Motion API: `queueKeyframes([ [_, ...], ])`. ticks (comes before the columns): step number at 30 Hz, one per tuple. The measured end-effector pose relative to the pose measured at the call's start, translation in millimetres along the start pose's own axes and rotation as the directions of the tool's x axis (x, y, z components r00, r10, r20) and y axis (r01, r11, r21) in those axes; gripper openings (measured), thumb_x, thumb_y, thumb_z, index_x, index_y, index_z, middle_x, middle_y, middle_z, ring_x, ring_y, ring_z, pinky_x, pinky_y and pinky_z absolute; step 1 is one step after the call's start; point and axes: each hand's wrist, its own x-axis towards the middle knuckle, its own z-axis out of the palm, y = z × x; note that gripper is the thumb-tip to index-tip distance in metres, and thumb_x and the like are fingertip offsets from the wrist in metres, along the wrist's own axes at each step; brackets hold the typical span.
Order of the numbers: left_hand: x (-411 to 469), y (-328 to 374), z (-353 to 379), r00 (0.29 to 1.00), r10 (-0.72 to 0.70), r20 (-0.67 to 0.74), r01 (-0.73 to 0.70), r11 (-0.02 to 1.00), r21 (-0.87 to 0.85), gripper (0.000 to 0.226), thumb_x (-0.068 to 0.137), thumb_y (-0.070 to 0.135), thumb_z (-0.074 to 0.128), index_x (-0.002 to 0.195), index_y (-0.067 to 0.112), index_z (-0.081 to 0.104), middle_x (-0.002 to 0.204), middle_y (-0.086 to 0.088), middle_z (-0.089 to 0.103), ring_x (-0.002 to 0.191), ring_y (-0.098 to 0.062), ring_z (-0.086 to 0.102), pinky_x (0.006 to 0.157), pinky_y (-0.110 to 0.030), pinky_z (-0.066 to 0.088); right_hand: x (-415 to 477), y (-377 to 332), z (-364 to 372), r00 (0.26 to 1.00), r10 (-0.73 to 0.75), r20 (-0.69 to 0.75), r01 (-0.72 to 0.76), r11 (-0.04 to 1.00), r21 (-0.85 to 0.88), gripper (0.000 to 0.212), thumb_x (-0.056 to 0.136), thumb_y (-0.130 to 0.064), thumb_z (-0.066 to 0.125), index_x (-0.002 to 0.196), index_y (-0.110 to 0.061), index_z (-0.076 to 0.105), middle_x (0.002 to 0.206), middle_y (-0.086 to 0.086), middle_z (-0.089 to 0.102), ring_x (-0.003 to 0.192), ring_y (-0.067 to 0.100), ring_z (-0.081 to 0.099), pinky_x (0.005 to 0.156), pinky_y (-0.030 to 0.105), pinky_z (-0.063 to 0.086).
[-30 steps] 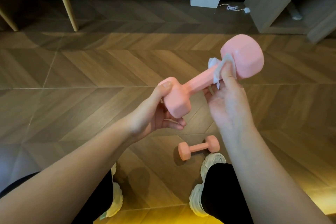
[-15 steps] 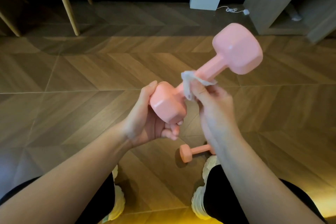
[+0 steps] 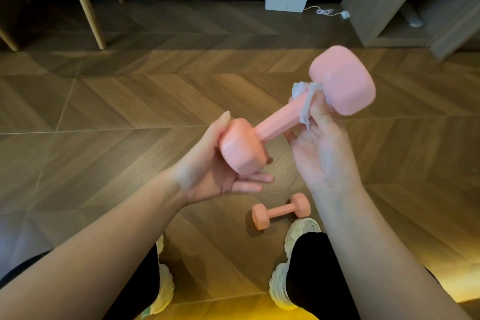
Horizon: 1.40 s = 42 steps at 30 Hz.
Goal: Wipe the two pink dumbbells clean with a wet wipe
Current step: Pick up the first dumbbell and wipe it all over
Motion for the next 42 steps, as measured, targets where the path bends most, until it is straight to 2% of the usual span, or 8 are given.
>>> queueKeyframes([
  [3,4.2,-7.1,0.8,0.976,0.183,-0.114,-0.167,0.977,0.136,0.103,0.056,0.056,0.087,0.138,0.012,0.044,0.098,-0.014,0.067,0.074,-0.026,0.07,0.058,-0.03,0.057,1.2,1.9,-0.5,0.999,-0.028,-0.034,0.027,0.999,-0.029,0.017,0.076,-0.032,0.071,0.093,-0.033,0.073,0.109,-0.002,0.067,0.113,0.017,0.061,0.105,0.044,0.044],
  [8,-0.9,-12.8,-4.0,0.979,0.149,-0.14,-0.116,0.969,0.219,0.068,0.08,0.057,0.057,0.117,0.0,0.056,0.083,-0.02,0.064,0.057,-0.024,0.063,0.052,-0.03,0.055,-8.3,24.4,6.1,0.999,0.027,-0.02,-0.029,0.989,-0.145,0.027,0.069,-0.036,0.077,0.092,-0.021,0.075,0.099,-0.003,0.074,0.094,0.01,0.065,0.09,0.031,0.048],
  [12,-12.1,-13.6,-18.6,0.995,0.027,-0.092,-0.005,0.973,0.231,0.085,0.082,0.075,0.036,0.118,0.004,0.066,0.105,-0.025,0.07,0.089,-0.036,0.072,0.067,-0.036,0.059,-20.3,48.9,4.3,0.981,0.178,0.071,-0.128,0.883,-0.452,0.011,0.076,-0.034,0.078,0.087,-0.032,0.08,0.088,-0.006,0.077,0.071,0.003,0.066,0.057,0.017,0.053],
  [18,-11.0,5.2,-33.6,0.941,0.13,-0.312,0.07,0.828,0.556,0.07,0.078,0.085,0.042,0.111,0.029,0.07,0.098,0.011,0.075,0.097,-0.01,0.068,0.085,-0.031,0.054,-8.5,68.5,-4.8,0.951,0.289,-0.108,-0.302,0.806,-0.509,0.009,0.085,-0.028,0.076,0.078,-0.023,0.078,0.085,-0.007,0.077,0.082,0.004,0.07,0.073,0.02,0.05],
  [25,51.6,6.3,-63.1,0.919,0.113,-0.378,0.094,0.869,0.486,0.024,0.096,0.027,0.062,0.1,0.005,0.07,0.09,-0.008,0.076,0.077,-0.013,0.072,0.067,-0.024,0.056,-0.1,115.7,-17.2,0.872,0.476,-0.118,-0.414,0.585,-0.698,0.025,0.088,-0.026,0.074,0.093,-0.002,0.075,0.082,0.001,0.071,0.069,0.006,0.06,0.059,0.014,0.046],
  [29,82.0,-16.6,-111.1,0.811,0.15,-0.565,0.145,0.885,0.443,0.017,0.097,0.017,0.062,0.101,0.002,0.069,0.081,-0.009,0.074,0.075,-0.02,0.07,0.079,-0.036,0.059,31.4,150.4,-40.6,0.892,0.404,-0.202,-0.382,0.438,-0.813,0.017,0.088,-0.017,0.074,0.082,-0.001,0.071,0.071,0.001,0.06,0.06,0.006,0.051,0.048,0.013,0.036],
  [36,151.3,-48.5,-224.7,0.531,0.208,-0.821,0.45,0.752,0.481,0.027,0.091,0.019,0.066,0.111,0.001,0.066,0.109,-0.018,0.068,0.103,-0.034,0.065,0.089,-0.043,0.053,111.9,197.1,-114.1,0.854,0.379,-0.356,-0.462,0.24,-0.854,0.021,0.093,-0.014,0.066,0.086,0.006,0.069,0.078,0.019,0.061,0.08,0.02,0.057,0.069,0.032,0.043],
  [42,205.1,-68.3,-285.2,0.516,0.229,-0.825,0.553,0.647,0.525,0.034,0.096,0.029,0.059,0.119,0.004,0.062,0.119,-0.021,0.065,0.11,-0.036,0.061,0.085,-0.035,0.043,158.3,237.3,-153.4,0.844,0.405,-0.351,-0.463,0.221,-0.858,0.026,0.097,-0.015,0.061,0.108,0.008,0.067,0.095,0.017,0.068,0.082,0.02,0.062,0.067,0.029,0.048],
])
